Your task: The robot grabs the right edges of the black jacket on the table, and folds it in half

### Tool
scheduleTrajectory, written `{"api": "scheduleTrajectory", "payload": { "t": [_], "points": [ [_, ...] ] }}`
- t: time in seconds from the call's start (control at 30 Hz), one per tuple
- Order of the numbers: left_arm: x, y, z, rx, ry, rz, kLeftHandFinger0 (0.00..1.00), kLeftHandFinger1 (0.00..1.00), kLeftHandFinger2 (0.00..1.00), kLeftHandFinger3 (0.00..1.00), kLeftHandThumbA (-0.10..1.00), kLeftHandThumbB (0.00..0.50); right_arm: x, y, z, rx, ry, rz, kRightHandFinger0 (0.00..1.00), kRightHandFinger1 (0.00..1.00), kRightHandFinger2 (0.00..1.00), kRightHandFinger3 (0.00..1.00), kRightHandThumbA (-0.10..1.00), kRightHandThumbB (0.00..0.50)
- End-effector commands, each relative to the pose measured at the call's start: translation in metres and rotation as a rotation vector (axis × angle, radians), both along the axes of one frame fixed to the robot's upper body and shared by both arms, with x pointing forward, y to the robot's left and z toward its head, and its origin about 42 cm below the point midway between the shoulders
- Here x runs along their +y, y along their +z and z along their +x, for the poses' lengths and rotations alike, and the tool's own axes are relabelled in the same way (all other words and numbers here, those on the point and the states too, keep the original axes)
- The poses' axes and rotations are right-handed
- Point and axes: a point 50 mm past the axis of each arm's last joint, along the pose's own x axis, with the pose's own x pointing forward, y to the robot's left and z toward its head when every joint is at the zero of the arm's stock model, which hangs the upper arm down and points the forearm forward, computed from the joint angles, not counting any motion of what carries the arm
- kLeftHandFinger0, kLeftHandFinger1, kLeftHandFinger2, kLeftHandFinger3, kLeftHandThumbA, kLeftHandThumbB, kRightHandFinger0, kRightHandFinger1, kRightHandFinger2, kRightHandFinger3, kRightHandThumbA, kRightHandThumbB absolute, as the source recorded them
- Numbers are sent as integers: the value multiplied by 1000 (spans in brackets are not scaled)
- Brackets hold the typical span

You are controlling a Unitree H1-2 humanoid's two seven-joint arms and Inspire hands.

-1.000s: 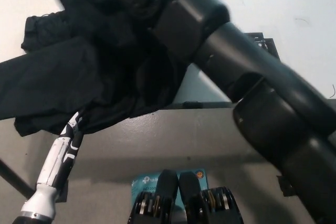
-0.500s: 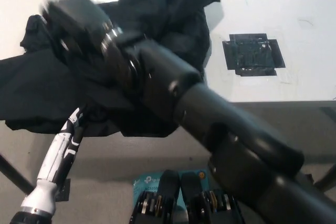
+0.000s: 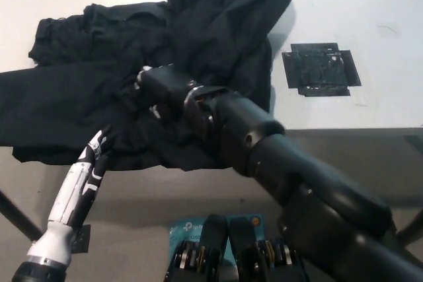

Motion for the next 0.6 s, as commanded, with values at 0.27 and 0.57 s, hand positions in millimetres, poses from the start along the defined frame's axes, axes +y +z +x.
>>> {"api": "scheduleTrajectory", "payload": {
  "t": [0.27,0.57],
  "points": [
    [-2,11,2,-49,-21,28,1000,1000,1000,1000,1000,189,-14,108,32,46,-39,130,1000,1000,1000,1000,1000,481],
    [0,12,4,-47,-21,30,1000,1000,1000,1000,1000,198,6,199,24,272,97,414,1000,1000,1000,1000,967,465]
  ]
}}
